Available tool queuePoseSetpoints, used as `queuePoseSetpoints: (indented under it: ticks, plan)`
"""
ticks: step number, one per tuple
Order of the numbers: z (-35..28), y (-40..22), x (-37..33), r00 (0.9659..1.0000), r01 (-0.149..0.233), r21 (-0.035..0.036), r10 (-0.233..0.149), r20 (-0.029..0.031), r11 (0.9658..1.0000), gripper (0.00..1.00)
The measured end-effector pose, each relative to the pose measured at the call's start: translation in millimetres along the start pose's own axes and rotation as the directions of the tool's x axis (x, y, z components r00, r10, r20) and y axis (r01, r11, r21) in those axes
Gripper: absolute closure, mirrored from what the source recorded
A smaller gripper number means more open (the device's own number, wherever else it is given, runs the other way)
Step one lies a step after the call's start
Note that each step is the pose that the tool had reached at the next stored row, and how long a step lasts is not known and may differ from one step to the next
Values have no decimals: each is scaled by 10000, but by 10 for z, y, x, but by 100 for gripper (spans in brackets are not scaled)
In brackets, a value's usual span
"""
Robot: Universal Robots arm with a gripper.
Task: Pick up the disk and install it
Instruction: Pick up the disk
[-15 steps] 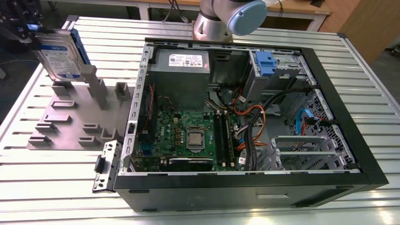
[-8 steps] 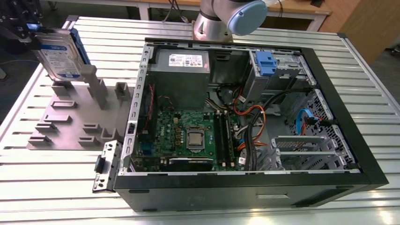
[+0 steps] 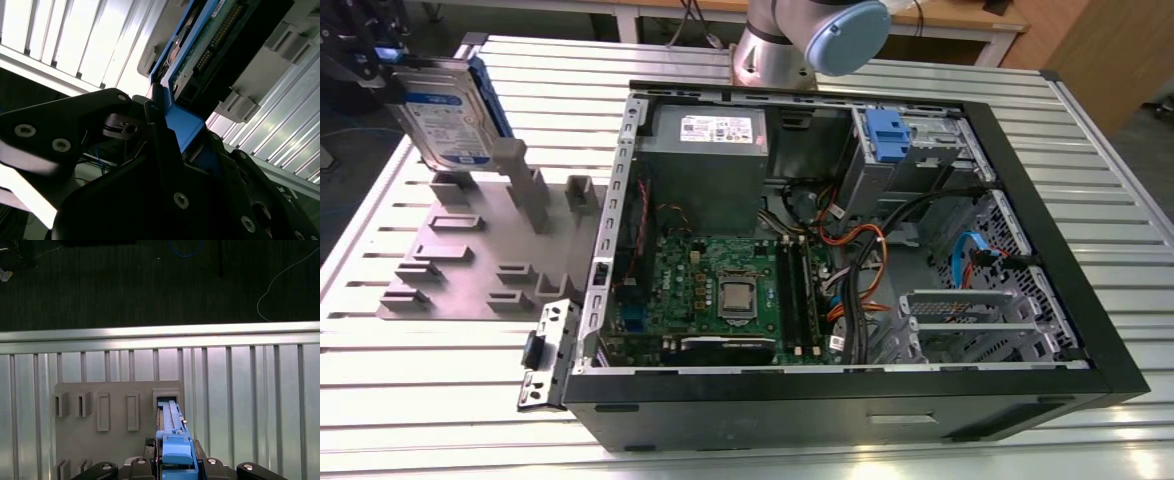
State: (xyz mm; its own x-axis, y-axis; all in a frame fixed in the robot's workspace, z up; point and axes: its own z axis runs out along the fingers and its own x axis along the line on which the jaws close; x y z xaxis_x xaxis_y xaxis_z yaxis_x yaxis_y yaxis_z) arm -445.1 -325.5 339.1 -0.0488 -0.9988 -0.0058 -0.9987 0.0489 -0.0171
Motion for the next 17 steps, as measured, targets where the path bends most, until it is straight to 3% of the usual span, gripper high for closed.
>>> queuePoseSetpoints:
  ticks: [17]
  plan:
    - [-73, -1, 0, 10000, 0, -1, 0, 9, 10000, 63]
